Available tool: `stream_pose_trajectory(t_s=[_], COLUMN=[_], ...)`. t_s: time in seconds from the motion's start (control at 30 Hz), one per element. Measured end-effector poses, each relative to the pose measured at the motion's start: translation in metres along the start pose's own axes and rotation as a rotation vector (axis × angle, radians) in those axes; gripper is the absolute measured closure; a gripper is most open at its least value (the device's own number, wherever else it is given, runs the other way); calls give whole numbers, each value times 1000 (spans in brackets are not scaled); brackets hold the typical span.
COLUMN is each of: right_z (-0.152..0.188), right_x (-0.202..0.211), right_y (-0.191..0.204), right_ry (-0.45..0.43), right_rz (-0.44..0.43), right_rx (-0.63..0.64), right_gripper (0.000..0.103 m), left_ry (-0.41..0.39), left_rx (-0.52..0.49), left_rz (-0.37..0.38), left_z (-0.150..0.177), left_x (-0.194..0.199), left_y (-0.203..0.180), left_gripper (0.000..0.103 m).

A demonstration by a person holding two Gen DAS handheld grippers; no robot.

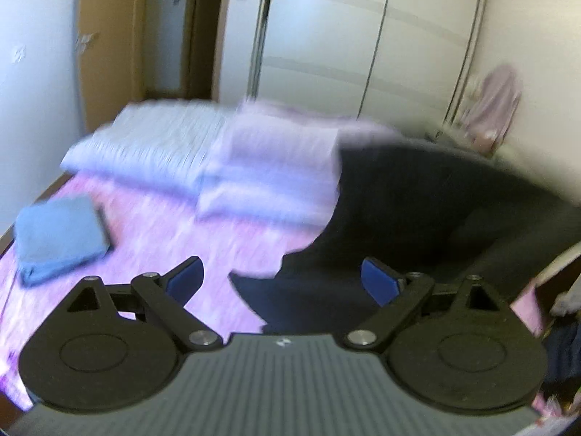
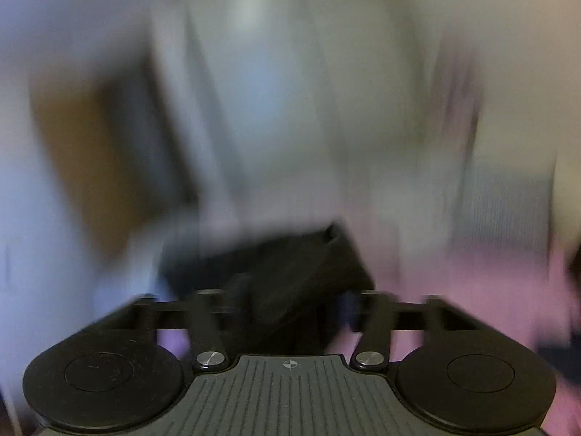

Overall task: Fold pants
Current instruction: 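Carry the dark trousers to open bedspread and drop them with the right gripper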

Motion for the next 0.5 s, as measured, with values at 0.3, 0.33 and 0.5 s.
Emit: stream_pose_trajectory(t_s=[0.3,0.33,0.5], right_z=[132,157,196], right_x=[-71,-60,-47], right_y=[-84,-73,-51], right_ry=[573,562,515], right_rz=[-90,-95,-68], right_rx=[-303,-265,-66], right_gripper=[44,44,44], left_ry=[276,293,328], left_rx=[0,-4,0], left_rz=[-60,-64,-68], left_z=[119,129,161], left_x=[-5,-4,9], left_y=[-1,-8,-33], left_gripper=[11,11,11])
Point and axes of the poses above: each gripper's, at about its wrist camera, not at the fingertips, and x roughly against the way its jaws point, y to its left, z to its underside, the point moved 5 cm from there along -x, roughly the way its jaws point
